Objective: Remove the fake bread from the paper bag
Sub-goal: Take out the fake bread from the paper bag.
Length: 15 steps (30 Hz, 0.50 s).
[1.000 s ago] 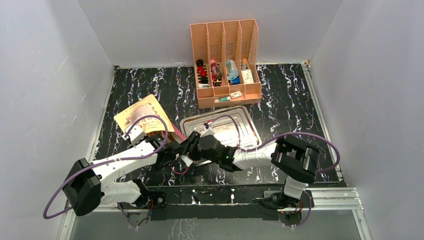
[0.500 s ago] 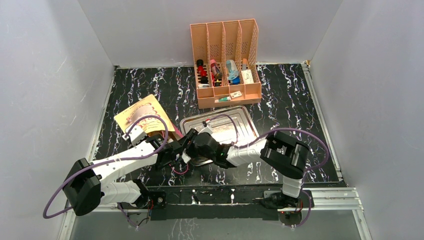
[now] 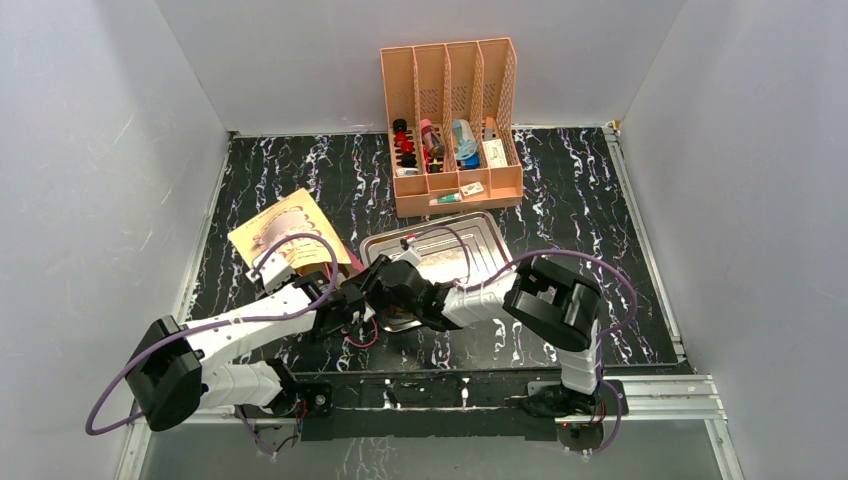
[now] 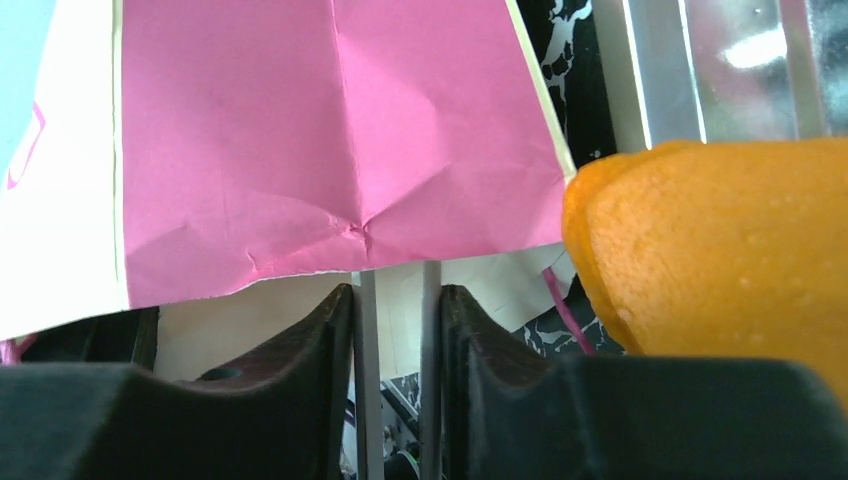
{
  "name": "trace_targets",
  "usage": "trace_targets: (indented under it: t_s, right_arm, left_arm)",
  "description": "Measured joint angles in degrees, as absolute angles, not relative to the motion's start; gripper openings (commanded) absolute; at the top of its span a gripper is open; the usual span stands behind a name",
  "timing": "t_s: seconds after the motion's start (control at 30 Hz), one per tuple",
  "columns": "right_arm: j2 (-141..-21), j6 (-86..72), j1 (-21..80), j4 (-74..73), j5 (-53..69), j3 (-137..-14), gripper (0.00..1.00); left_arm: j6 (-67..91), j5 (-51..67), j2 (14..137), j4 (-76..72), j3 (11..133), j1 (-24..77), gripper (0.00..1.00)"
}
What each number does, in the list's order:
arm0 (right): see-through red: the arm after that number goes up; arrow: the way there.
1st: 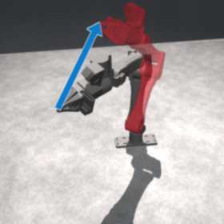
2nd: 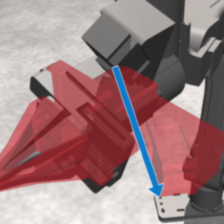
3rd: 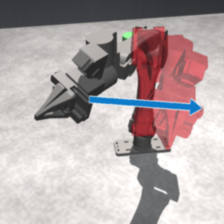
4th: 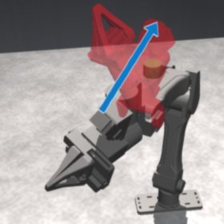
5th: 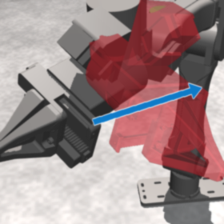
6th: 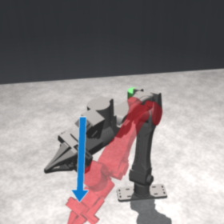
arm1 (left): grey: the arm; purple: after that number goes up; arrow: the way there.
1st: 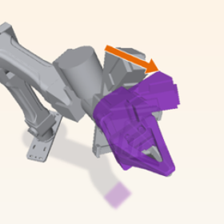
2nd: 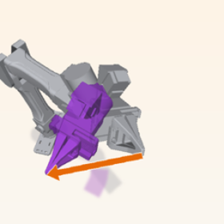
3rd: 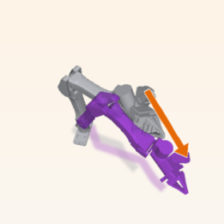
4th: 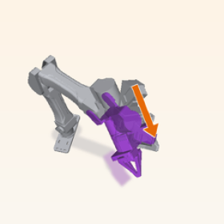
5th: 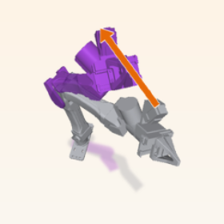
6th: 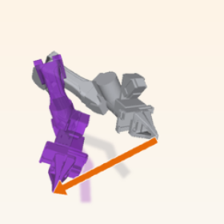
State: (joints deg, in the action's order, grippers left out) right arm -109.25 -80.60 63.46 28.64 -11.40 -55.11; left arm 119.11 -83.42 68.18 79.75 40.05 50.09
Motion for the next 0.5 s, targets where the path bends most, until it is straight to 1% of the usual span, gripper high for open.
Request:
trace_targets:
  t_s: [0.07, 0.17, 0.33, 0.5]
  right_arm:
    - [-109.51, -80.38, 63.46, 28.60, -11.38, -55.11, 0.08]
    - [-109.54, -79.88, 63.44, 28.97, -11.18, -55.11, 0.01]
    - [-108.73, -78.35, 63.35, 28.86, -10.94, -54.46, 0.00]
    - [-103.66, -76.03, 63.66, 27.05, -10.24, -50.85, 0.00]
  left_arm:
    - [119.11, -83.44, 68.14, 79.75, 40.05, 50.11, 0.00]
    - [119.11, -83.46, 68.05, 79.79, 40.03, 50.11, 0.00]
    - [119.13, -83.57, 68.07, 80.53, 40.03, 50.11, 0.00]
    - [119.13, -83.79, 68.53, 81.23, 40.58, 50.11, 0.00]
